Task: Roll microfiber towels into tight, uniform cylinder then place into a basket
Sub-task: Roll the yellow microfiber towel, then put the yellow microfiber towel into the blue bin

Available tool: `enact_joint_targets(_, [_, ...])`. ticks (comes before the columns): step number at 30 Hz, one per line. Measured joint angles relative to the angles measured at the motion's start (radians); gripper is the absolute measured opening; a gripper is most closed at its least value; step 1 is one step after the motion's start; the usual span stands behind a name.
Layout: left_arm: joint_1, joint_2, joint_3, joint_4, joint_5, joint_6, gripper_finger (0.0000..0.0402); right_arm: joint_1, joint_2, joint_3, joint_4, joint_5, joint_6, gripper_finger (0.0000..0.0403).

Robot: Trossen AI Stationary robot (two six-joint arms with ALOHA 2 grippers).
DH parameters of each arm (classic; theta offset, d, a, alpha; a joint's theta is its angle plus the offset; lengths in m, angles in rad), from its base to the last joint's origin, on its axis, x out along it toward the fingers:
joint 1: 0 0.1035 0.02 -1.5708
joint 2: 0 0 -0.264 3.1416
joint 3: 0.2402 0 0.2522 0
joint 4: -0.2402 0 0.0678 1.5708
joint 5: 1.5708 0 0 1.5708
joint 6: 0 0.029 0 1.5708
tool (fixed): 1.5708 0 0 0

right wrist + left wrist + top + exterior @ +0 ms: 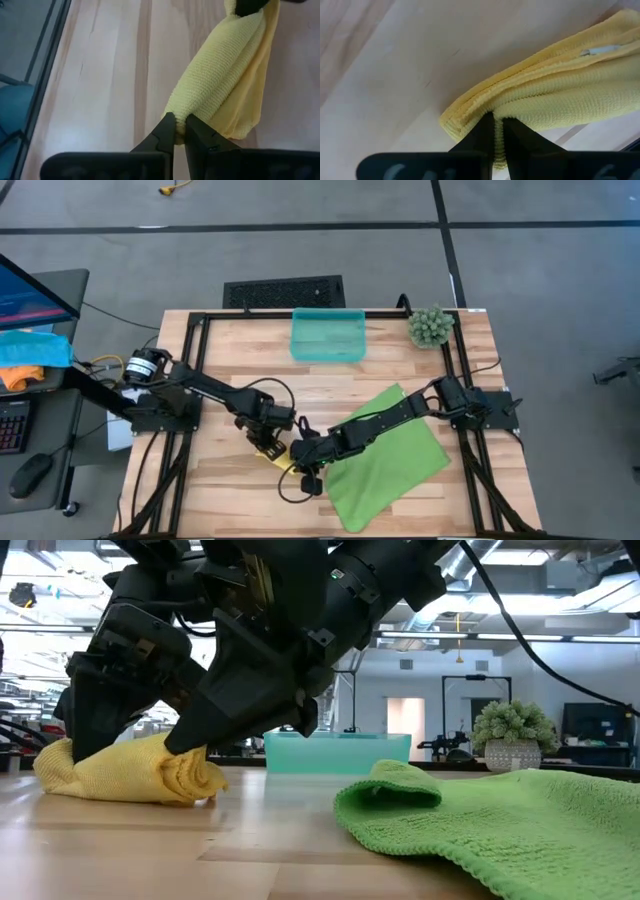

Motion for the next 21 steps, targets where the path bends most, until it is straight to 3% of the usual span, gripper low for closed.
enact_joint_targets(6, [0.002,0.002,-0.001,0.004,0.013,-0.003,0.0016,-0.016,-0.001,0.0,-0.005,-0.011,-0.002,0.0057])
enact_joint_targets(13, [0.002,0.002,-0.001,0.005,0.014,0.001,0.0016,-0.03,-0.003,0.001,-0.033,-0.018,-0.005,0.0116])
enact_joint_targets(17, [0.002,0.003,-0.001,0.006,0.018,0.005,0.0016,-0.051,-0.028,0.001,-0.085,-0.096,-0.005,0.015])
enact_joint_targets(21, [0.002,0.003,-0.001,0.006,0.018,0.005,0.0016,-0.052,-0.072,0.002,-0.164,-0.055,-0.037,0.0164])
